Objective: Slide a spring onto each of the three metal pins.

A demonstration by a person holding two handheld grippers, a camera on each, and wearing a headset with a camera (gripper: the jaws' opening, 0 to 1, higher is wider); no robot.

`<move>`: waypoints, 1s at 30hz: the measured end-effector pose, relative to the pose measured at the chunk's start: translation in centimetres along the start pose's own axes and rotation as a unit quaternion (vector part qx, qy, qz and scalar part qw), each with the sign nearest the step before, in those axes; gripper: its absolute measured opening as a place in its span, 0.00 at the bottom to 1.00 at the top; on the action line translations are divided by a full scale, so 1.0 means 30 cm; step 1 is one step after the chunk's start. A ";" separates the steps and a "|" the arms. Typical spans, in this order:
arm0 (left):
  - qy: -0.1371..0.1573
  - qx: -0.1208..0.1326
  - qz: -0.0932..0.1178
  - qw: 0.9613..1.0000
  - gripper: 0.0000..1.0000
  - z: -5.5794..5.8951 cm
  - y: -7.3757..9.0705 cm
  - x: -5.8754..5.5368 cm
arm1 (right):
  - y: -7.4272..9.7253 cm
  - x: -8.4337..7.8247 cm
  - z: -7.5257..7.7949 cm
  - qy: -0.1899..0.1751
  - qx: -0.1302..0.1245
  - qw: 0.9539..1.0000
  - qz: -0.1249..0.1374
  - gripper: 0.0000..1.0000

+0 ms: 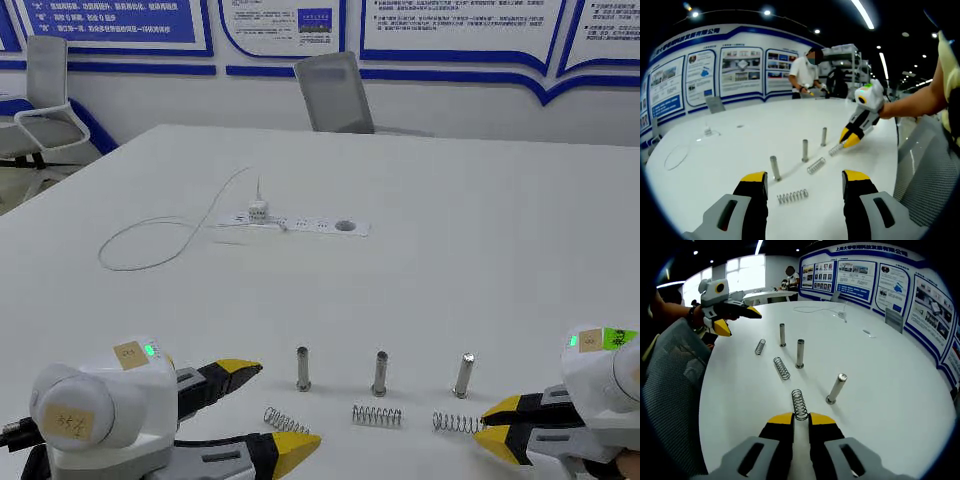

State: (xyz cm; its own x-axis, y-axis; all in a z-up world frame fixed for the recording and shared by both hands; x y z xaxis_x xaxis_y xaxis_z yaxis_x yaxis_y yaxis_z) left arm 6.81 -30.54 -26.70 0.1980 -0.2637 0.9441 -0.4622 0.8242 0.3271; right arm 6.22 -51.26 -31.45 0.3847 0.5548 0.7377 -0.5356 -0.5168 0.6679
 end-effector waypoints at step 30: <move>0.003 -0.001 0.008 1.000 0.61 -0.004 0.004 0.005 | 0.063 0.099 0.020 -0.005 -0.012 1.000 -0.007 0.12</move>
State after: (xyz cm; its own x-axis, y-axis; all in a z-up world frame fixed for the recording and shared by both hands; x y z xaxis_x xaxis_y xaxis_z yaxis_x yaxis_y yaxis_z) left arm 6.89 -30.42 -26.53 0.1953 -0.2476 0.9490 -0.4642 0.8290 0.3118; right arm 6.80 -50.99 -27.96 0.3987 0.5557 0.7295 -0.5488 -0.4928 0.6753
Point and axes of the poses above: the centre of the closed fingertips' face, and the gripper's own axes: y roughly backward along the fingers, z roughly to its right, x roughly out of its top, the point moved 2 cm from there along y, roughly backward along the fingers, and after that the axes turned 3 degrees about -x, right-handed, at the moved point
